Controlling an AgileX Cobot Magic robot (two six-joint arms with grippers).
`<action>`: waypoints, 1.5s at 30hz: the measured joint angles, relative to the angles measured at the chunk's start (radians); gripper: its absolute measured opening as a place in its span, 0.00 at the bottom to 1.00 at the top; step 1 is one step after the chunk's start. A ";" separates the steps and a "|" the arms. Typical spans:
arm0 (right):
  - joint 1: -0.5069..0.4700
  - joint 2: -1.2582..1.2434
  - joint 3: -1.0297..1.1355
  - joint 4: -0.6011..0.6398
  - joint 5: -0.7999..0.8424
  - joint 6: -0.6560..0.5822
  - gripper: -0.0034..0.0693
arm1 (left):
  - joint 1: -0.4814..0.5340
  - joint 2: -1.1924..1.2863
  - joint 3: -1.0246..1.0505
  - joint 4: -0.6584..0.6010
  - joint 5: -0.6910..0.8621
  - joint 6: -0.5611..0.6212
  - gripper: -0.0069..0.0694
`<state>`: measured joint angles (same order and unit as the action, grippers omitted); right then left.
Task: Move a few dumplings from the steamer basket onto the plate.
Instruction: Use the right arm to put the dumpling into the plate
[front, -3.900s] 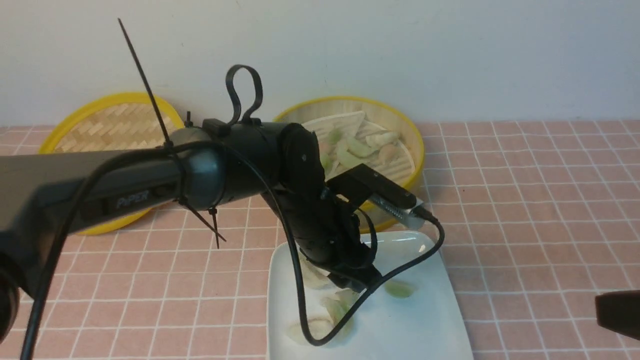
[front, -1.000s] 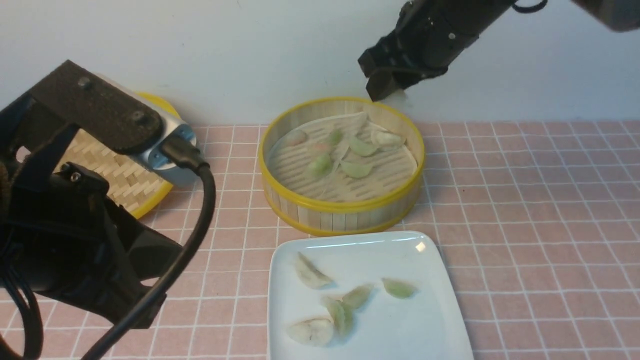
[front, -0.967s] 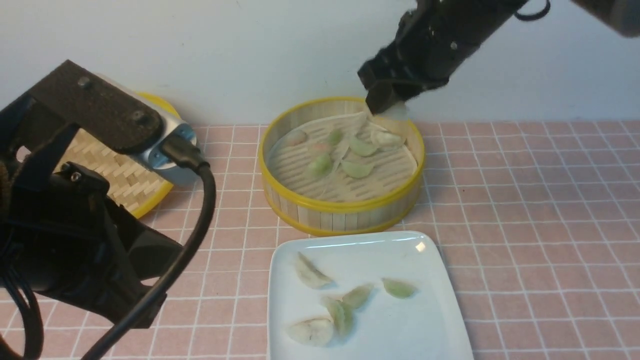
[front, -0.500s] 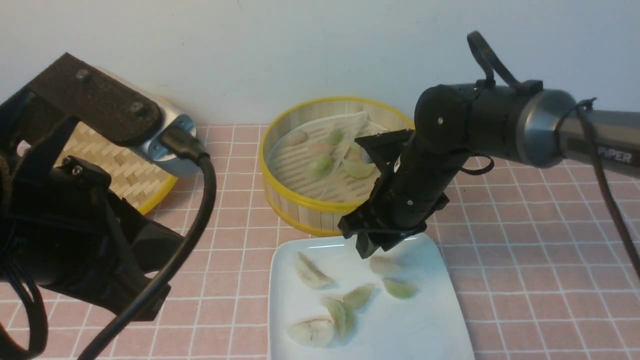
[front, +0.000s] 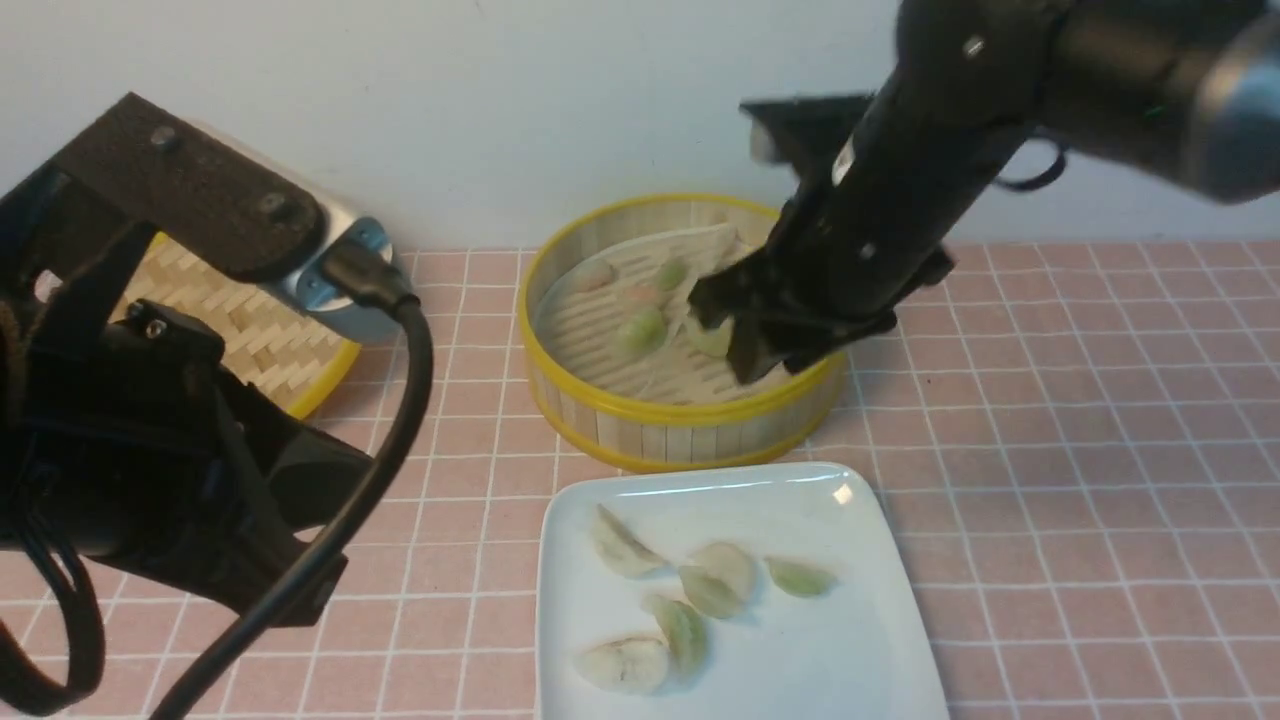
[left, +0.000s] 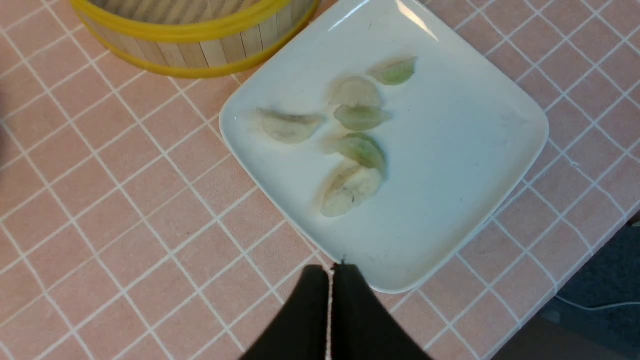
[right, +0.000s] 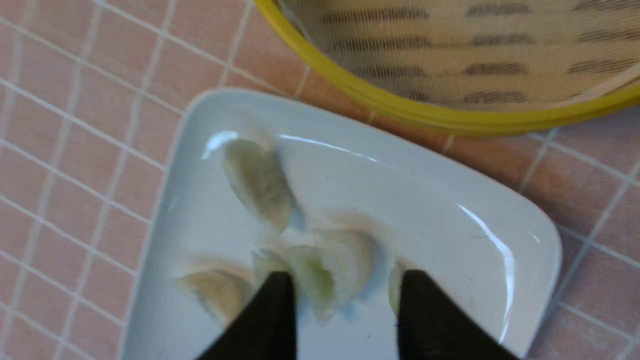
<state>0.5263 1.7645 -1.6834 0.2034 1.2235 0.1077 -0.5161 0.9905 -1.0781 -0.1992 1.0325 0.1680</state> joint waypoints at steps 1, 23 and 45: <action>0.000 -0.075 0.021 -0.006 0.002 0.017 0.18 | 0.000 0.000 0.000 -0.002 -0.004 0.000 0.08; 0.000 -1.762 1.224 -0.503 -0.620 0.328 0.03 | 0.000 0.000 0.000 -0.037 -0.196 -0.009 0.08; 0.000 -1.781 1.255 -0.536 -0.706 0.393 0.03 | 0.001 -0.614 0.374 -0.035 -0.463 -0.059 0.08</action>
<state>0.5263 -0.0165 -0.4288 -0.3322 0.5174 0.5007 -0.5155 0.3764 -0.7039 -0.2338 0.5699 0.1087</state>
